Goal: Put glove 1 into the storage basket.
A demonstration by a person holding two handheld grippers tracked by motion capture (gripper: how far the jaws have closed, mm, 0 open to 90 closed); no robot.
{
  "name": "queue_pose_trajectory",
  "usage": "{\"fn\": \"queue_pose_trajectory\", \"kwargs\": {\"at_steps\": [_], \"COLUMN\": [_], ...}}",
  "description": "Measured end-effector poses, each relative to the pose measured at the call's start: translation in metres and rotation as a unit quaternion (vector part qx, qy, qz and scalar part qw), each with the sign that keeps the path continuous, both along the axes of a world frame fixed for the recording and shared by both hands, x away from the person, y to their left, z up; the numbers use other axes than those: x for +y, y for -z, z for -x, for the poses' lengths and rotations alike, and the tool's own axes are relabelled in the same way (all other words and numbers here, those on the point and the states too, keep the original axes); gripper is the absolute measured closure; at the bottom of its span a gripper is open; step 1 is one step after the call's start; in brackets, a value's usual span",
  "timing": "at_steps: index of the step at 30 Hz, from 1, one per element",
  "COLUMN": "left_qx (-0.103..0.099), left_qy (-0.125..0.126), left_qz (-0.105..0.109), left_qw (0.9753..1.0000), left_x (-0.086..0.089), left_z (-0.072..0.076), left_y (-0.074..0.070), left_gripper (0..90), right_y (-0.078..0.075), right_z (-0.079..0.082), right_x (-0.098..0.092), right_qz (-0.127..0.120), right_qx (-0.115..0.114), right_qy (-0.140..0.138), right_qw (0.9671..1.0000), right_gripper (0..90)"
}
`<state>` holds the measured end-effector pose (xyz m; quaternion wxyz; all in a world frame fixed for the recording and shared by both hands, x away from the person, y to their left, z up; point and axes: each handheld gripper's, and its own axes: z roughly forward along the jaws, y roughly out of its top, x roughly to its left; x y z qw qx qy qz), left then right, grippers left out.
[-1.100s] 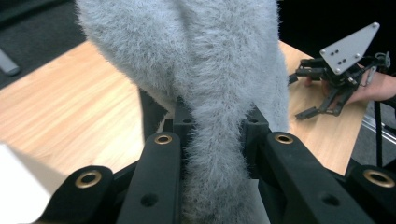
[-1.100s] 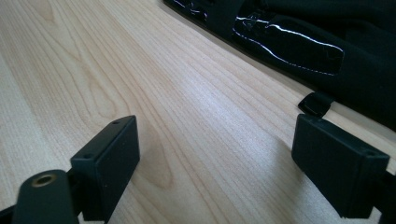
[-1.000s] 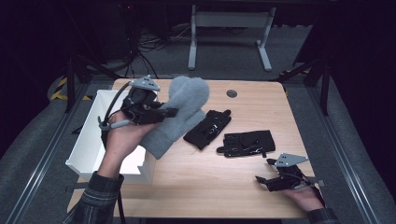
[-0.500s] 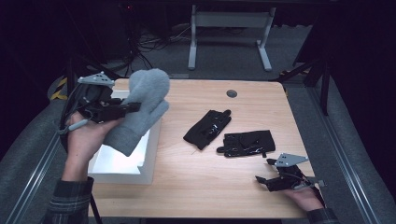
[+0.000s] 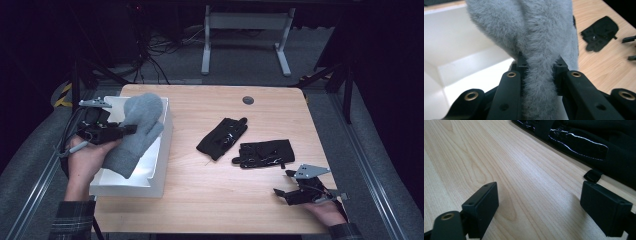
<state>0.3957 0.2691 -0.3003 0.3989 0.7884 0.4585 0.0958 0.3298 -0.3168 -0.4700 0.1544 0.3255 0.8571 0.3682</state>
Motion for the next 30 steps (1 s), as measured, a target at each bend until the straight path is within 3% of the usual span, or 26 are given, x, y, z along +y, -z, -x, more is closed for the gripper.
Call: {"fn": "queue_pose_trajectory", "kwargs": {"at_steps": [1, 9, 15, 23, 30], "left_qx": [0.000, 0.041, 0.056, 0.083, 0.116], "left_qy": [0.000, -0.016, -0.034, -0.047, -0.048], "left_qz": [0.000, 0.000, 0.004, 0.018, 0.017], "left_qw": [1.0000, 0.9990, 0.9978, 0.9952, 0.9919], "left_x": [0.000, 0.005, 0.011, 0.016, 0.015], "left_z": [0.000, -0.008, -0.014, -0.027, -0.040], "left_y": [0.000, 0.039, 0.054, 0.077, 0.100], "left_gripper": [75.3, 75.3, 75.2, 74.9, 74.5], "right_y": [0.000, 0.000, 0.000, 0.000, 0.000], "right_z": [0.000, 0.000, 0.000, 0.000, 0.000], "right_x": [0.000, 0.000, 0.000, 0.000, 0.000], "right_qz": [0.000, 0.000, 0.000, 0.000, 0.000], "right_qx": [0.000, 0.000, 0.000, 0.000, 0.000], "right_qy": [0.000, -0.001, 0.000, 0.000, 0.000], "right_qw": [1.0000, 1.0000, 1.0000, 1.0000, 1.0000], "right_gripper": [15.7, 15.8, 15.8, 15.7, 15.8]}}
